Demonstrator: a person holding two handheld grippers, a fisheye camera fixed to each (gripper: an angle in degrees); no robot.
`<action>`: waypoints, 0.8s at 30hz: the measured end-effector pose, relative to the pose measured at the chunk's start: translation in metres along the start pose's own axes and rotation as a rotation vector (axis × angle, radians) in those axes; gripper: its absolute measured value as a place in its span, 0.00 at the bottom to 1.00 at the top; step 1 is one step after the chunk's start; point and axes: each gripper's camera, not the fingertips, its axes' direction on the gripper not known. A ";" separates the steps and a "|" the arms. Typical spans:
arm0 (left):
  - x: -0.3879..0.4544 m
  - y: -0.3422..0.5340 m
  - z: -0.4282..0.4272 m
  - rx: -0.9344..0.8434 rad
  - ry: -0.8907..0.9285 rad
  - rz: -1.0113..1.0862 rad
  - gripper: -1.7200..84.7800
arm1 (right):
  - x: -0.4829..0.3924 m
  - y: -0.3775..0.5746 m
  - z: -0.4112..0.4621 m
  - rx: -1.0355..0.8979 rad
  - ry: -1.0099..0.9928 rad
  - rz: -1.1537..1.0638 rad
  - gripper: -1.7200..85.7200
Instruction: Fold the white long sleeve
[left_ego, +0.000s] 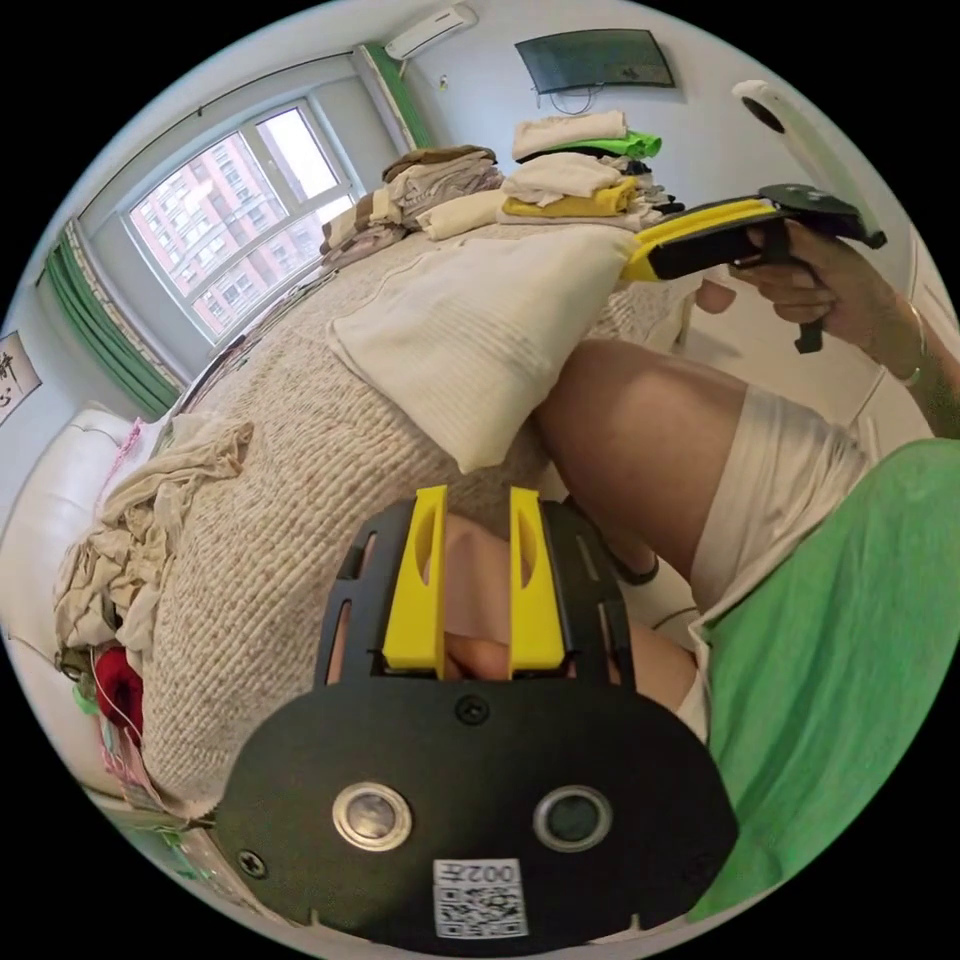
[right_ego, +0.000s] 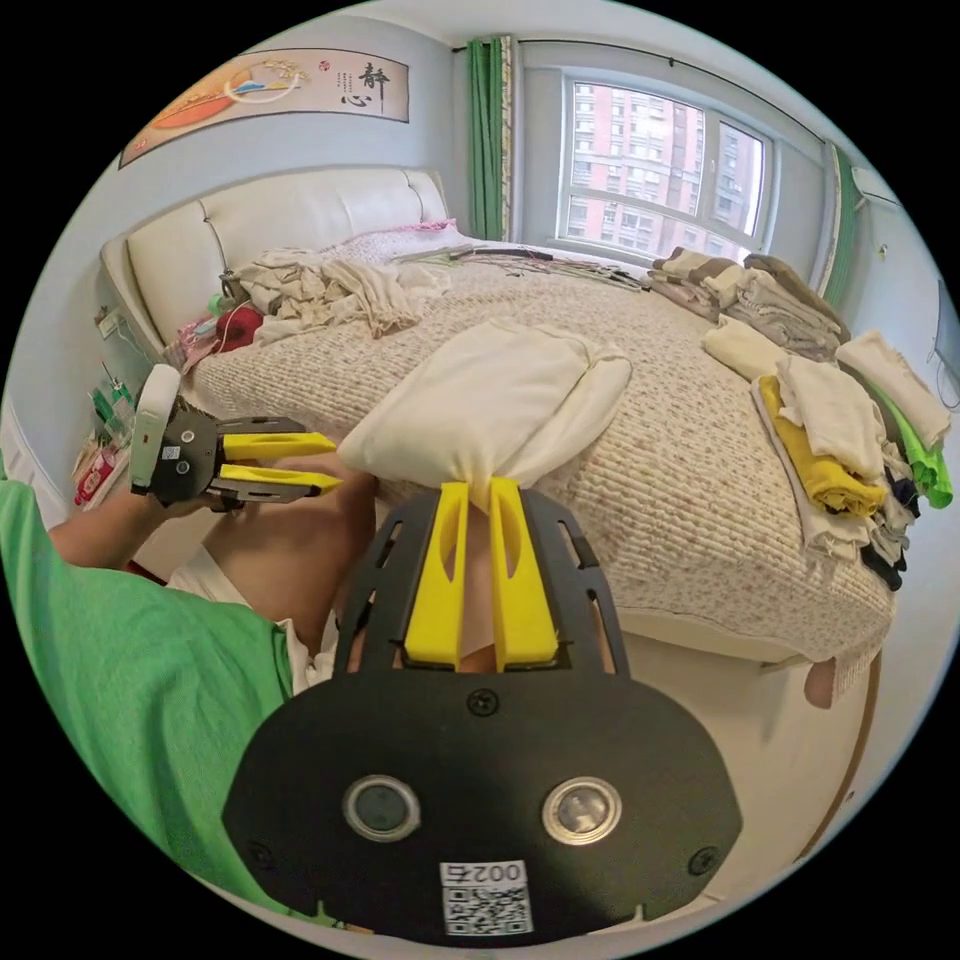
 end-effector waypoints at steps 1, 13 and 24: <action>0.000 -0.003 0.002 0.000 -0.008 -0.022 0.08 | 0.000 0.000 -0.001 0.001 0.000 -0.003 0.06; 0.044 -0.008 -0.021 0.038 -0.067 0.000 0.02 | 0.021 0.001 -0.009 0.006 -0.035 0.034 0.06; 0.133 0.001 -0.062 0.142 -0.486 0.220 0.09 | 0.023 -0.029 -0.022 -0.006 -0.010 0.007 0.06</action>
